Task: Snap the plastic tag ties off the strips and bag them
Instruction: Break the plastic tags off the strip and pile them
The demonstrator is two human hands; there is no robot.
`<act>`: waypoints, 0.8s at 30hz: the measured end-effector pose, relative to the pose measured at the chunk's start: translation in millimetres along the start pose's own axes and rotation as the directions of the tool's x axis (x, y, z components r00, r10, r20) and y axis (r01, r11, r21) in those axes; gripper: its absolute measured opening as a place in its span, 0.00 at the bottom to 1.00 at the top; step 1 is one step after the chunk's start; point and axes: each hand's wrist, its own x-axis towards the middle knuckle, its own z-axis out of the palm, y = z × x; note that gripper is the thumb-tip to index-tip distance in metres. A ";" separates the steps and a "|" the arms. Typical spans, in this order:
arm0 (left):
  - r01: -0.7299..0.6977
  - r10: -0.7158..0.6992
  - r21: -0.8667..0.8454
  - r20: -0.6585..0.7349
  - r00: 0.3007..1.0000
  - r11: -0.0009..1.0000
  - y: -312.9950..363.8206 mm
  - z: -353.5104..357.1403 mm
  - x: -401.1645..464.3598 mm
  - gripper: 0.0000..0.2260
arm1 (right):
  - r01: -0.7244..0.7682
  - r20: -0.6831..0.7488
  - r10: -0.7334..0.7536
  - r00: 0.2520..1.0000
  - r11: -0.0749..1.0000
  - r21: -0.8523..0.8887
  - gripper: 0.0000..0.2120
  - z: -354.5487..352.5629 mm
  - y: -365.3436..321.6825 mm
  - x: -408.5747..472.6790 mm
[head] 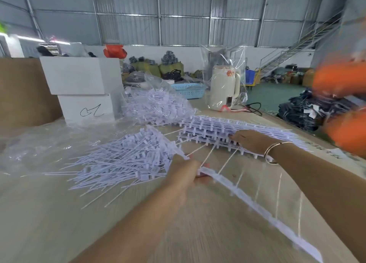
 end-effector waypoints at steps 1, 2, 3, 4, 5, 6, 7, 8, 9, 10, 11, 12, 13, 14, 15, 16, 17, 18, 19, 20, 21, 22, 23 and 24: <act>0.010 -0.013 0.063 0.040 0.999 0.998 3.6 -9.2 -1.8 0.04 | 0.001 -0.017 -0.001 1.000 1.000 -0.007 0.17 0.5 1.0 -0.9; 0.008 -0.014 0.110 0.059 0.998 0.994 6.8 -18.4 -3.2 0.03 | 0.015 -0.049 -0.017 0.999 0.999 -0.037 0.16 0.2 1.5 -1.9; 0.005 -0.015 0.140 0.067 0.998 0.990 10.9 -29.6 -2.9 0.06 | 0.006 -0.093 -0.008 0.996 1.000 -0.026 0.15 -1.4 -1.0 -3.9; -0.006 -0.003 0.159 0.060 0.998 0.987 16.7 -38.4 -5.7 0.08 | 0.001 -0.146 0.000 0.989 1.000 0.012 0.16 -3.0 -4.7 -6.0; -0.021 0.012 0.185 0.048 0.999 0.982 20.7 -46.5 -6.6 0.09 | 0.000 -0.204 0.016 0.979 0.997 0.076 0.16 -4.3 -10.1 -7.7; -0.021 0.010 0.221 0.052 0.999 0.975 25.0 -55.4 -7.5 0.10 | 0.014 -0.260 0.025 0.965 0.989 0.145 0.17 -4.8 -16.6 -8.6; -0.024 0.004 0.266 0.075 0.997 0.964 27.0 -65.6 -6.4 0.12 | 0.025 -0.292 0.042 0.955 0.975 0.222 0.17 -4.7 -23.8 -10.6; -0.027 -0.005 0.320 0.099 0.995 0.947 29.4 -75.0 -5.9 0.14 | 0.051 -0.320 0.052 0.946 0.952 0.303 0.18 -3.8 -31.1 -12.2; -0.030 -0.016 0.365 0.123 0.992 0.930 30.1 -83.1 -4.7 0.15 | 0.079 -0.333 0.056 0.941 0.922 0.378 0.19 -2.5 -39.2 -14.1; -0.038 -0.024 0.408 0.146 0.989 0.912 30.5 -90.7 -2.7 0.15 | 0.106 -0.334 0.051 0.941 0.895 0.434 0.20 -0.8 -47.3 -16.1; -0.049 -0.032 0.462 0.166 0.986 0.886 30.6 -96.4 -1.0 0.16 | 0.119 -0.315 0.039 0.948 0.877 0.466 0.20 1.2 -56.1 -18.3; -0.056 -0.048 0.511 0.189 0.981 0.858 30.3 -100.7 -0.2 0.16 | 0.132 -0.291 0.019 0.957 0.862 0.489 0.18 4.0 -64.7 -19.8; -0.050 -0.082 0.554 0.210 0.974 0.831 29.0 -102.9 0.4 0.17 | 0.141 -0.265 0.000 0.964 0.846 0.514 0.16 7.3 -73.3 -21.8; -0.029 -0.126 0.585 0.223 0.967 0.810 27.6 -104.0 0.9 0.17 | 0.153 -0.243 -0.019 0.970 0.823 0.547 0.14 10.8 -81.8 -23.7; 0.012 -0.174 0.613 0.206 0.963 0.790 26.4 -104.5 0.4 0.17 | 0.161 -0.215 -0.039 0.976 0.794 0.587 0.13 15.0 -89.4 -25.7; 0.056 -0.218 0.655 0.168 0.961 0.754 26.0 -104.4 -0.7 0.16 | 0.165 -0.182 -0.063 0.981 0.761 0.627 0.14 19.2 -96.3 -28.6; 0.085 -0.251 0.694 0.141 0.958 0.715 26.0 -104.6 -3.0 0.14 | 0.159 -0.142 -0.086 0.986 0.731 0.663 0.14 23.7 -103.3 -32.0; 0.084 -0.261 0.729 0.133 0.956 0.679 26.2 -106.3 -4.7 0.13 | 0.157 -0.112 -0.111 0.988 0.706 0.691 0.14 28.3 -110.0 -36.3; 0.059 -0.255 0.760 0.144 0.956 0.647 26.7 -107.5 -7.9 0.12 | 0.157 -0.093 -0.130 0.987 0.689 0.708 0.14 33.0 -115.6 -40.1; -0.003 -0.234 0.806 0.175 0.956 0.592 28.9 -109.9 -11.2 0.10 | 0.160 -0.085 -0.143 0.986 0.672 0.723 0.14 37.8 -120.0 -43.0; -0.091 -0.207 0.859 0.223 0.953 0.503 30.6 -112.4 -15.2 0.09 | 0.158 -0.076 -0.152 0.985 0.651 0.742 0.14 42.2 -122.3 -45.7; -0.179 -0.178 0.896 0.270 0.946 0.407 32.2 -114.2 -18.9 0.09 | 0.152 -0.060 -0.166 0.984 0.624 0.767 0.12 45.6 -123.0 -48.8; -0.237 -0.139 0.908 0.299 0.944 0.346 32.6 -115.4 -22.1 0.09 | 0.145 -0.036 -0.191 0.981 0.593 0.792 0.10 48.7 -122.8 -52.3; -0.257 -0.099 0.909 0.304 0.948 0.329 31.9 -116.8 -24.0 0.09 | 0.140 -0.012 -0.226 0.974 0.558 0.818 0.07 51.0 -122.9 -56.4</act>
